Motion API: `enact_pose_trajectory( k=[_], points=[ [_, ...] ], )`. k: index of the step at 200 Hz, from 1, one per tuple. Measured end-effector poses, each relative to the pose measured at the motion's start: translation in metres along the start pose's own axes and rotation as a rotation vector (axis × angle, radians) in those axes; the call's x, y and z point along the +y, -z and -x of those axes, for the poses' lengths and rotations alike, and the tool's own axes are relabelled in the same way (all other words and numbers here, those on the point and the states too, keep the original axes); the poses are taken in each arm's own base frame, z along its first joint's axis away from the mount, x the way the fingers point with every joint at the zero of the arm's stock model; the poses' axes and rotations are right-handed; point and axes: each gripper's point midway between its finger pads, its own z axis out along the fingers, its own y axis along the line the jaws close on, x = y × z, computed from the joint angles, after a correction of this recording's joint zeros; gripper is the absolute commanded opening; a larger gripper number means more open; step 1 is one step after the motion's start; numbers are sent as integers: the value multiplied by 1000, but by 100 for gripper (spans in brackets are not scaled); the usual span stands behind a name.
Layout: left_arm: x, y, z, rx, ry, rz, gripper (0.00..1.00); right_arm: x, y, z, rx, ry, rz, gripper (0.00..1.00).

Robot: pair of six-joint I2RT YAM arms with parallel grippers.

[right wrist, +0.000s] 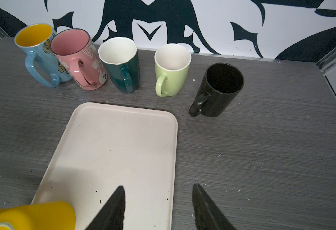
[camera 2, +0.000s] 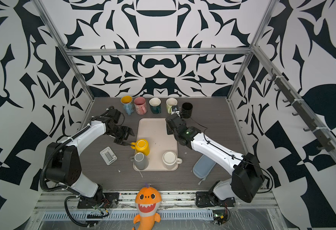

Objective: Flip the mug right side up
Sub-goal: 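Move the left gripper down onto the upside-down yellow mug on the tray, then close the left gripper on the yellow mug's handle and lift it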

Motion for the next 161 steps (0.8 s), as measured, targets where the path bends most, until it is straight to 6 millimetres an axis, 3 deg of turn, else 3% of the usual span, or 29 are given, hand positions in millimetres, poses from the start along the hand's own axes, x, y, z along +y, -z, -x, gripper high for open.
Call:
enact_pose_trajectory(
  k=[161],
  points=[
    [6,-29,-2,58,16,70,42,-1,-8,-6,21,-29,-9,56]
  ],
)
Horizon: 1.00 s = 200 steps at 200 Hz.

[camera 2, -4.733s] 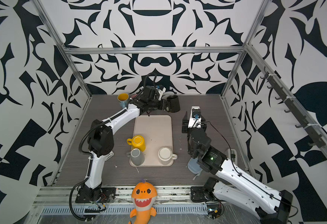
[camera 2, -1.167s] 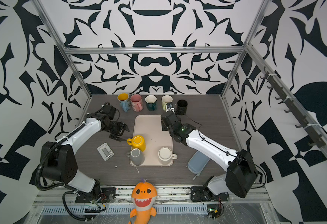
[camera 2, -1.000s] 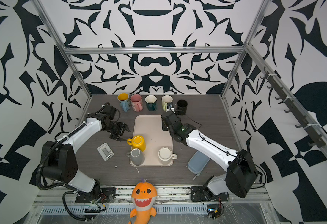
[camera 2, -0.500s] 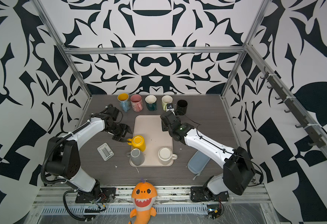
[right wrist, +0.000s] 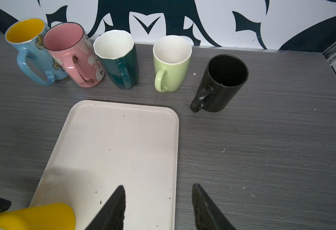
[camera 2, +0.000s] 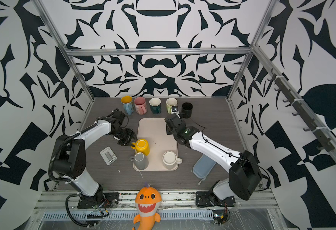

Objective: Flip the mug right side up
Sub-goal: 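Close the left gripper on the yellow mug's handle and lift it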

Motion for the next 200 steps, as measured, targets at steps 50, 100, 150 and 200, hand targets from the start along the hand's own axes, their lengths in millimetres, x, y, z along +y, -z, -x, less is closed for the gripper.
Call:
enact_pose_trajectory(
  k=[50,100,150,200],
  points=[
    [-4,-1,0,3,-8,-16,32,0,0,0,0,-5,0,56],
    [-5,-3,0,13,-15,-22,15,0,0,0,0,-8,0,56],
    [-14,-7,-3,41,-42,-69,0,-1,0,0,-1,-10,-3,56],
    [-39,-3,-4,29,-137,-163,0,-3,2,3,-9,-14,-5,56]
  ],
)
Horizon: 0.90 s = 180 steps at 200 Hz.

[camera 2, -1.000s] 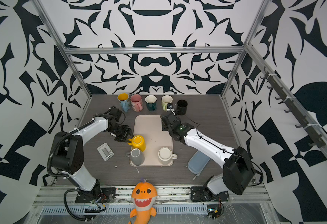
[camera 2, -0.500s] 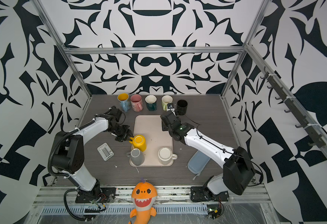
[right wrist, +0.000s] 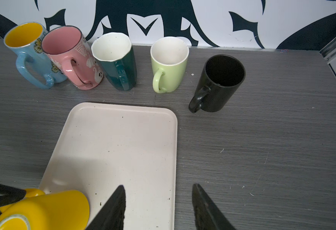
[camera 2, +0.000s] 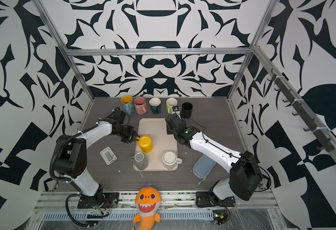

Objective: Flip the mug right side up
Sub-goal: 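Close the left gripper on the yellow mug's handle and lift it, then rotate the yellow mug upright with the left gripper while the right gripper approaches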

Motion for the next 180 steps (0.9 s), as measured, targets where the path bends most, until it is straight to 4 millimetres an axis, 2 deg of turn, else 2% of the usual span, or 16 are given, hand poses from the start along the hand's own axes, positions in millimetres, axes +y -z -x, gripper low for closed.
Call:
enact_pose_trajectory(
  k=[35,70,121,180],
  points=[
    [-33,14,-4,-52,-157,-76,0,0,3,3,-9,-5,3,56],
    [-65,32,-24,-86,-344,-160,0,-1,3,3,-9,-8,3,56],
    [-80,35,-53,-149,-629,-213,0,0,6,3,8,3,6,54],
    [-96,65,-82,-360,-983,-360,0,17,28,38,-4,-32,118,51]
  ],
)
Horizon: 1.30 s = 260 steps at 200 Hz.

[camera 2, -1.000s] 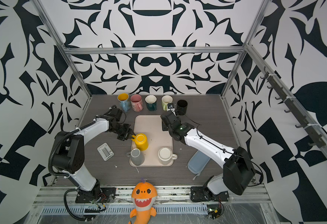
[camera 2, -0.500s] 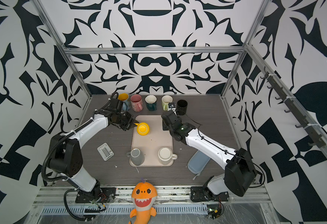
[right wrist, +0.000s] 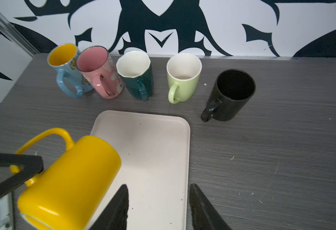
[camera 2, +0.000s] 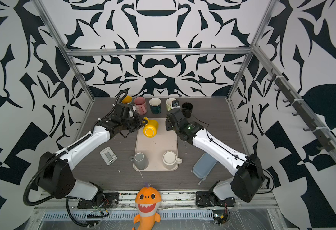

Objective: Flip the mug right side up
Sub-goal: 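Rotate the yellow mug upright with the left gripper while the right gripper approaches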

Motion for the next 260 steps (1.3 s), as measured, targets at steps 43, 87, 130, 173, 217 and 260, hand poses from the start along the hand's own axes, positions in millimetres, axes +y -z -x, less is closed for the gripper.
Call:
enact_pose_trajectory(
  k=[43,87,130,173,217,260],
  points=[
    [-33,10,-4,-195,-389,1,0,7,16,26,19,-70,115,49],
    [-67,15,-11,-414,-823,53,0,17,34,52,50,-127,230,51],
    [-74,32,27,-678,-1056,251,0,39,40,60,115,-155,342,54],
    [-100,13,33,-897,-1343,458,0,46,33,49,202,-205,403,55],
    [-112,4,44,-1064,-1436,659,0,15,24,53,217,-285,344,56],
    [-131,20,42,-1140,-1451,671,0,21,27,61,205,-310,401,56]
  ],
)
